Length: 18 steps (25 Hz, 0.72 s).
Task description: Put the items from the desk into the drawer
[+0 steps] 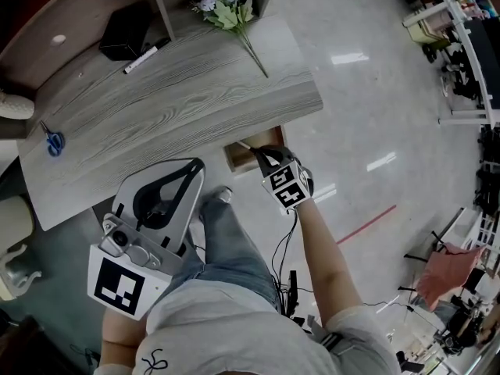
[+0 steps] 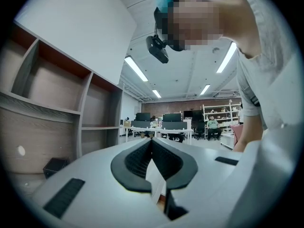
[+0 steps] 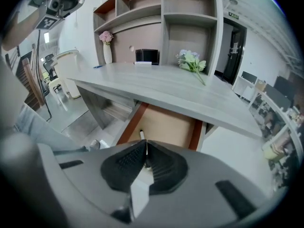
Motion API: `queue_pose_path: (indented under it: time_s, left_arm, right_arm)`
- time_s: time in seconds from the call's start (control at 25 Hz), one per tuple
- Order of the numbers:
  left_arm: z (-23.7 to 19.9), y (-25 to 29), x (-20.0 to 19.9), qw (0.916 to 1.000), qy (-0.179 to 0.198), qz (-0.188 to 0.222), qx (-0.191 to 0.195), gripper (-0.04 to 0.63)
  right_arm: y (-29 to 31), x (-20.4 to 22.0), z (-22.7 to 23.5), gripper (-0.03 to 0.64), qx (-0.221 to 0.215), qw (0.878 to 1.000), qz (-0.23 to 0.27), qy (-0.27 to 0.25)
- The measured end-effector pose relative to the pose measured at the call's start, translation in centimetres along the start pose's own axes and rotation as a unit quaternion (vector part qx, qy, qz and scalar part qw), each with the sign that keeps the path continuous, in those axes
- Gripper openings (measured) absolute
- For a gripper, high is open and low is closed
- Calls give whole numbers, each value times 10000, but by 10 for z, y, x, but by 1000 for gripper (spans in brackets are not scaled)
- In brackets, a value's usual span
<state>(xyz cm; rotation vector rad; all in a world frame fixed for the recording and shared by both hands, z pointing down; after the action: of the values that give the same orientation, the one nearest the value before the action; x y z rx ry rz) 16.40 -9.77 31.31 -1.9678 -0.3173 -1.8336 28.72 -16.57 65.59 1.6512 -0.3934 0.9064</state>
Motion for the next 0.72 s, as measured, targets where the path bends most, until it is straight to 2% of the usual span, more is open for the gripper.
queue_pose_path:
  time_s: [0.36, 0.52, 0.72]
  left_arm:
    - [-2, -23, -25, 9993, 51, 339, 136, 9]
    - [-7, -43, -39, 9987, 29, 479, 171, 9]
    - [-24, -79, -59, 9980, 46, 629, 92, 9]
  right_arm:
    - [-32, -63, -20, 8, 140, 9954, 823, 475]
    - [-45, -113, -42, 8, 119, 9890, 1374, 530]
    - [-57, -190, -87, 8, -2, 9740, 2207, 522]
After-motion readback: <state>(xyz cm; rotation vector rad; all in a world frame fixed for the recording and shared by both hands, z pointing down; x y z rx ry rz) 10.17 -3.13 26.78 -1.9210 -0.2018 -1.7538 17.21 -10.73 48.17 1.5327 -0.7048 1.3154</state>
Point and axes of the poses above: the fingertips, and each gripper's own axes: y forward along the fingers, z to its right, x out of its underside, the point moved 1 cm from there along -y, backward along the fingers, and after that the axes turned 11 degrees about z, right-handed, at the moved point
